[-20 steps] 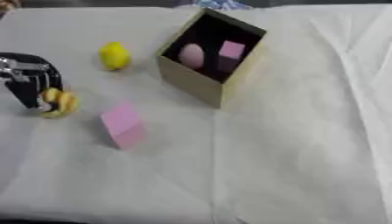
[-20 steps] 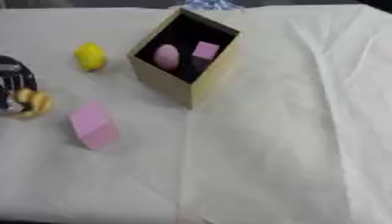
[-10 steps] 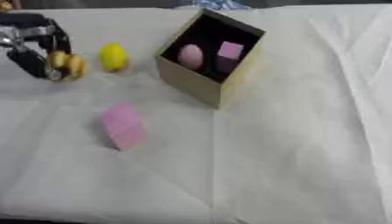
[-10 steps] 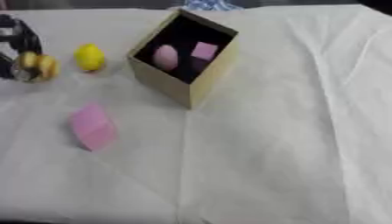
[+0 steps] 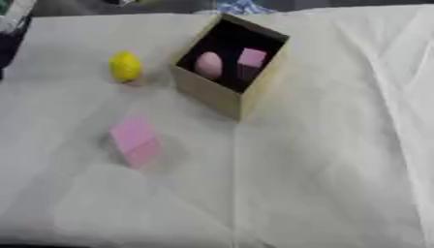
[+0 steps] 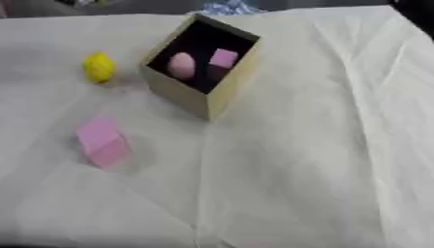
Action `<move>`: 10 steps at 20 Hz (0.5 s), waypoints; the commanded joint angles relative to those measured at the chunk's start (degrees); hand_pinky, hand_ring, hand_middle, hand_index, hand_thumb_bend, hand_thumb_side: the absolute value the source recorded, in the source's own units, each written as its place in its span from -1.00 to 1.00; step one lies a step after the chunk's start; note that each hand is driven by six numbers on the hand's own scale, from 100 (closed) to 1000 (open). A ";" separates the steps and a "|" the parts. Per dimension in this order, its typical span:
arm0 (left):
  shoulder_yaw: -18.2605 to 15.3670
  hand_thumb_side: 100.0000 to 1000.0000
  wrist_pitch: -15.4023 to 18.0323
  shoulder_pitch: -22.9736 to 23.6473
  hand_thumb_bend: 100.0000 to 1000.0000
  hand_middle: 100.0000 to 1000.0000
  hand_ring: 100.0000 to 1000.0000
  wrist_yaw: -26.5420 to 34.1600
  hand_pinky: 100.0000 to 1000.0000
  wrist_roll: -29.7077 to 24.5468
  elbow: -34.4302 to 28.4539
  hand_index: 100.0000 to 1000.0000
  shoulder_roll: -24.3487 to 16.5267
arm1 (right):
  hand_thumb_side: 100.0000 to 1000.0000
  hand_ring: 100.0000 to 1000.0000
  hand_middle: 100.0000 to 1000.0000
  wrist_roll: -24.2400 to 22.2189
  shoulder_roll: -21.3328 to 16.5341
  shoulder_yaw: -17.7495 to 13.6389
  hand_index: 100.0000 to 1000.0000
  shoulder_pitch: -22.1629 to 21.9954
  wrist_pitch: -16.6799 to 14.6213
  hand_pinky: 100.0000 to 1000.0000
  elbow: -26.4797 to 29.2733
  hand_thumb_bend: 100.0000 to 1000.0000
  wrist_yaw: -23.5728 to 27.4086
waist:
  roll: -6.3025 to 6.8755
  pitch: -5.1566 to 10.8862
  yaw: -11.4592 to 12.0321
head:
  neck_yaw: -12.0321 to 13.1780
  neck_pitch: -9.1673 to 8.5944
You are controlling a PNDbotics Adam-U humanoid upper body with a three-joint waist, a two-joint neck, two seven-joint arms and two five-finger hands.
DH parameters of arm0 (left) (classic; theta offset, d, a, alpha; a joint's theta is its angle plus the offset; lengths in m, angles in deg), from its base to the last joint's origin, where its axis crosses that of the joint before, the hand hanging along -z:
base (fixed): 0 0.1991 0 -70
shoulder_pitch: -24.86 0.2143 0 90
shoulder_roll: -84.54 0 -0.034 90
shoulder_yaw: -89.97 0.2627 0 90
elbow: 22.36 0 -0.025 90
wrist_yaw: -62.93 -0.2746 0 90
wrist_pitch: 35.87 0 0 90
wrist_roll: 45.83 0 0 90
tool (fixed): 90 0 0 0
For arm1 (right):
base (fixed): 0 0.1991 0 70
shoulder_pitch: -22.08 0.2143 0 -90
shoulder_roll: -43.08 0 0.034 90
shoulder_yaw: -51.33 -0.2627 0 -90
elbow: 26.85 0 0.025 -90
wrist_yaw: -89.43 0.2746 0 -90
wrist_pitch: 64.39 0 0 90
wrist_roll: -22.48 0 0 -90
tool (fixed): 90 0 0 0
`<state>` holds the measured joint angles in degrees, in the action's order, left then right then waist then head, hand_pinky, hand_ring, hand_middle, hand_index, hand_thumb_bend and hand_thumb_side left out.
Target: Pick up objects on the table and place them in the box.
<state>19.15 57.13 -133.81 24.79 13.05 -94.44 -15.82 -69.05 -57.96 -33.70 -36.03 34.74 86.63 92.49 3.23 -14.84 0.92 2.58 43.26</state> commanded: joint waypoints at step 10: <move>-3.46 -1.00 4.15 -5.21 -0.72 -0.05 0.07 -7.93 0.27 2.85 22.07 0.24 13.62 | 0.17 0.73 0.14 0.26 2.11 -0.68 0.38 2.28 -0.72 0.80 1.12 -1.00 1.55 | -0.17 0.17 -3.31 | 1.08 -1.24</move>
<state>16.79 60.61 -137.29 17.89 15.65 -73.84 -2.01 -68.91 -55.33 -33.75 -34.67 34.31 86.63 93.57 3.30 -15.74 -2.44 3.47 42.73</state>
